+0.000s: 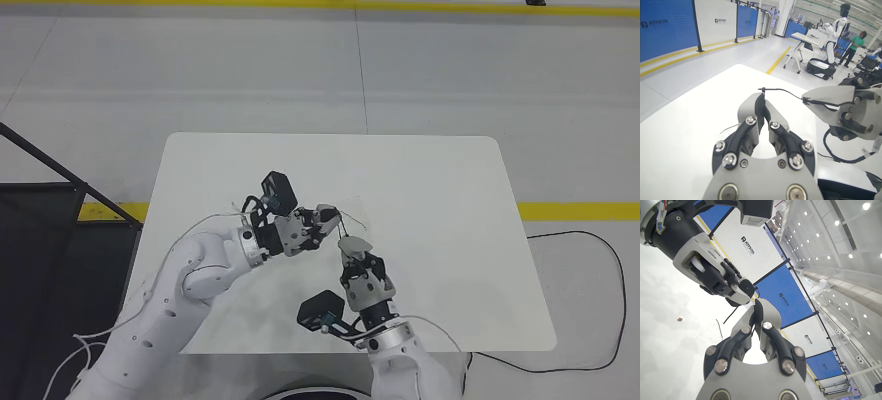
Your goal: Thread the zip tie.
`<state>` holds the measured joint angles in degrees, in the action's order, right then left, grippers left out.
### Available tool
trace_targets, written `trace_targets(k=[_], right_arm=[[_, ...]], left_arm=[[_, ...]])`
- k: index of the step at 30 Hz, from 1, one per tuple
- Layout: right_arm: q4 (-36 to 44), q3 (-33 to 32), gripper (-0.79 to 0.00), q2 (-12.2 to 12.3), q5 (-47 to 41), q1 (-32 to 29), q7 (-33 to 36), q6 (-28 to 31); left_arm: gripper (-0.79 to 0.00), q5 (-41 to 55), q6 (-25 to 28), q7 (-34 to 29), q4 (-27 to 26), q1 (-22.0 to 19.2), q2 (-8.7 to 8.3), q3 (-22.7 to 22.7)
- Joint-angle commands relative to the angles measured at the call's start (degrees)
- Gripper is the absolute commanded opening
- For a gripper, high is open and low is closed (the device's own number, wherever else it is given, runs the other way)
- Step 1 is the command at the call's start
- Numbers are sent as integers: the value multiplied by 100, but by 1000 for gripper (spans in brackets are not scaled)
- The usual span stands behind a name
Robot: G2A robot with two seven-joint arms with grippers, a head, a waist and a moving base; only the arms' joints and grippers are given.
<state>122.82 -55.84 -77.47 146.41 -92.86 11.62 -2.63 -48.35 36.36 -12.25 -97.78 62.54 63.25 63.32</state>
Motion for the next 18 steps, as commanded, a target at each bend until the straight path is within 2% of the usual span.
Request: trace_targets(k=[1, 6, 18], right_arm=[[18, -4, -785, 2, 5, -18, -18, 15], [47, -15, -785, 1, 8, -21, -52, 86], [17, -12, -785, -25, 13, 79, 111, 279]], left_arm=[[-785, -284, -101, 116, -45, 55, 7, -35], [-785, -627, -205, 341, -85, 135, 32, -133], [-785, -652, -179, 663, -93, 201, 55, -65]])
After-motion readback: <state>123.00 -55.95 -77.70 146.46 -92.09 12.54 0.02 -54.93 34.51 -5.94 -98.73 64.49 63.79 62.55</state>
